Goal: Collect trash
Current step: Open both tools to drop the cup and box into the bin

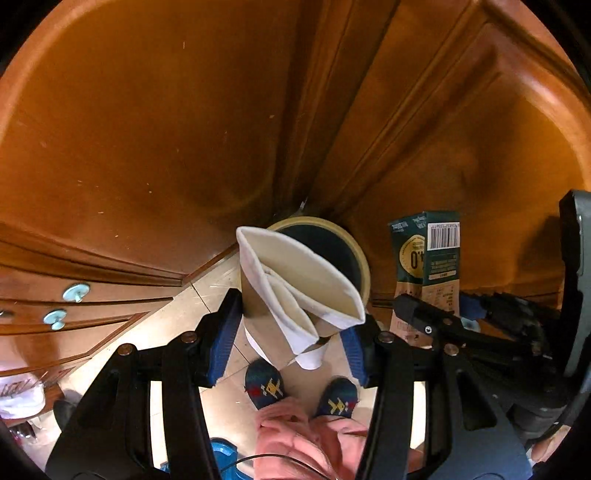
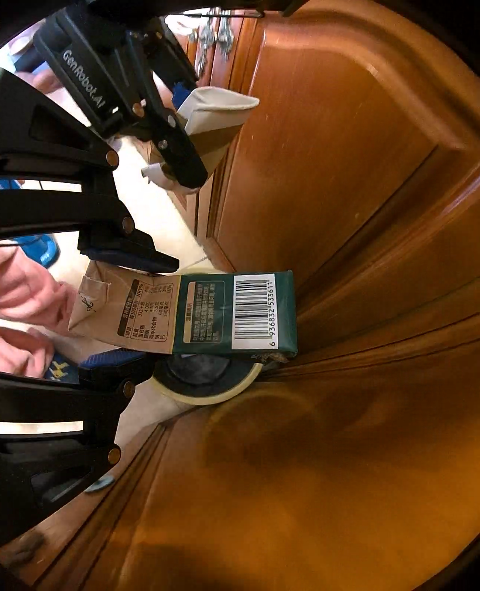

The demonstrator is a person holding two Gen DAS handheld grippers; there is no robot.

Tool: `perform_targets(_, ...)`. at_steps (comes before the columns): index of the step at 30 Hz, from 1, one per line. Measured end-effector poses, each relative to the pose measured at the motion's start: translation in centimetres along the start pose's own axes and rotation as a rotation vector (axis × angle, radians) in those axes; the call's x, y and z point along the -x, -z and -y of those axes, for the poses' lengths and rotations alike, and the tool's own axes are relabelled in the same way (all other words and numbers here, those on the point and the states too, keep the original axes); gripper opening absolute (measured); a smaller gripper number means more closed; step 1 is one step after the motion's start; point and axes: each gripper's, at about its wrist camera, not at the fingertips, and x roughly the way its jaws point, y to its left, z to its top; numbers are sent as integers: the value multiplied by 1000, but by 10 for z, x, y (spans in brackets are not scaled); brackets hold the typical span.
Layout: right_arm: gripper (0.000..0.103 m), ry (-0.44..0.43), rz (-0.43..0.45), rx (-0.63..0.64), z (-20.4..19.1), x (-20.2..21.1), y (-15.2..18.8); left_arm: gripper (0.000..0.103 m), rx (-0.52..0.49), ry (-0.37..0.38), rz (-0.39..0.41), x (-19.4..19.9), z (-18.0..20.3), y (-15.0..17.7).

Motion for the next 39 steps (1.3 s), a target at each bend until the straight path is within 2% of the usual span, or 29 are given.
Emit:
perform_targets(9, 38, 28, -13, -22, 7, -40, -2, 51, -10, 42, -26, -29, -13, -13)
perform_targets(11, 40, 29, -13, -30, 7, -41, -7, 66, -16, 54, -28, -31, -15, -13)
perform_targets(16, 53, 43, 0, -59, -2, -44, -15, 84, -25, 68, -29, -30, -22, -17)
perform_targets(25, 54, 58, -8, -95, -7, -27, -12, 87, -55, 70, -24, -26, -10, -7)
perform_targets(30, 54, 62, -17, -119, 5, -24, -8, 87, -59, 71, -20, -16, -3, -5)
perform_targets(39, 54, 58, -23, -138, -1, 28, -6, 87, -51, 79, -2, 42, 4, -1)
